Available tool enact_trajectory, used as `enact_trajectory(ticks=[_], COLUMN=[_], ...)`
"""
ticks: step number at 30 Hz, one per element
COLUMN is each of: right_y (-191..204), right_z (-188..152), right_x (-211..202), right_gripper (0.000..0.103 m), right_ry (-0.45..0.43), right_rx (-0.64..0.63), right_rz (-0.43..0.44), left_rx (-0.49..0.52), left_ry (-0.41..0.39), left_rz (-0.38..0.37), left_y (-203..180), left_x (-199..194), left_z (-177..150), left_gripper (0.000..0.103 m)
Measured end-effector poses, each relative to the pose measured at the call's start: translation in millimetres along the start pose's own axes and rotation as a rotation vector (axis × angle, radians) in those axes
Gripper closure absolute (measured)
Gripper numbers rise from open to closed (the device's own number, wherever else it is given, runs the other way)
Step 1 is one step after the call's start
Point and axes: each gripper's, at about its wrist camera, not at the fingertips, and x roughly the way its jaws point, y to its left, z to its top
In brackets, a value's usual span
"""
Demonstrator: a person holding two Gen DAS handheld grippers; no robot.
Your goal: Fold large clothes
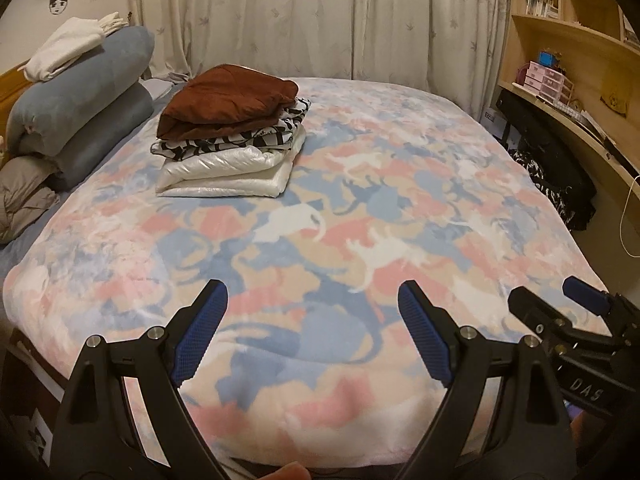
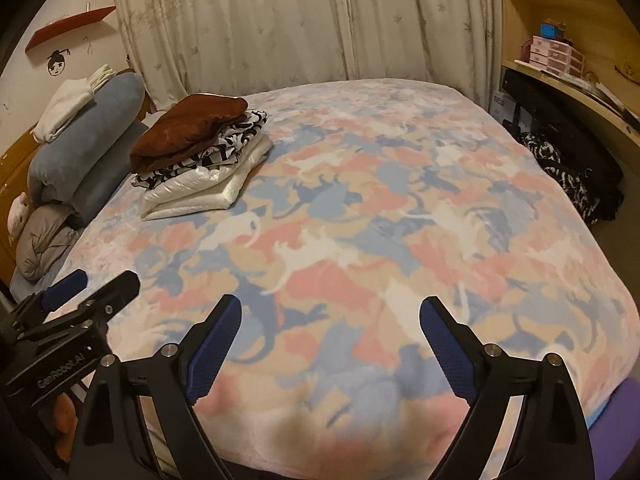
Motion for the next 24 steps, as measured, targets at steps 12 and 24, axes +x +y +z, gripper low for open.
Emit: enact_trajectory(ticks=[12, 24], right_y=[-2.8, -3.1], right_z=[11.4, 14.4], right_x=[-30.4, -34.4], right_gripper=[0.009, 0.009], right_ry=[-0.021, -0.03], right_rx=[0.027, 0.027], right_rz=[0.028, 0.018], left_rx=[0.02, 0.018], left_ry=[0.021, 0.023], left_rz=[0.002, -0.007], left_y=[-9.5, -14.8], left_x=[-21.4, -24.6], left_z=[5.5, 4.8], left_gripper=[0.017, 0.017])
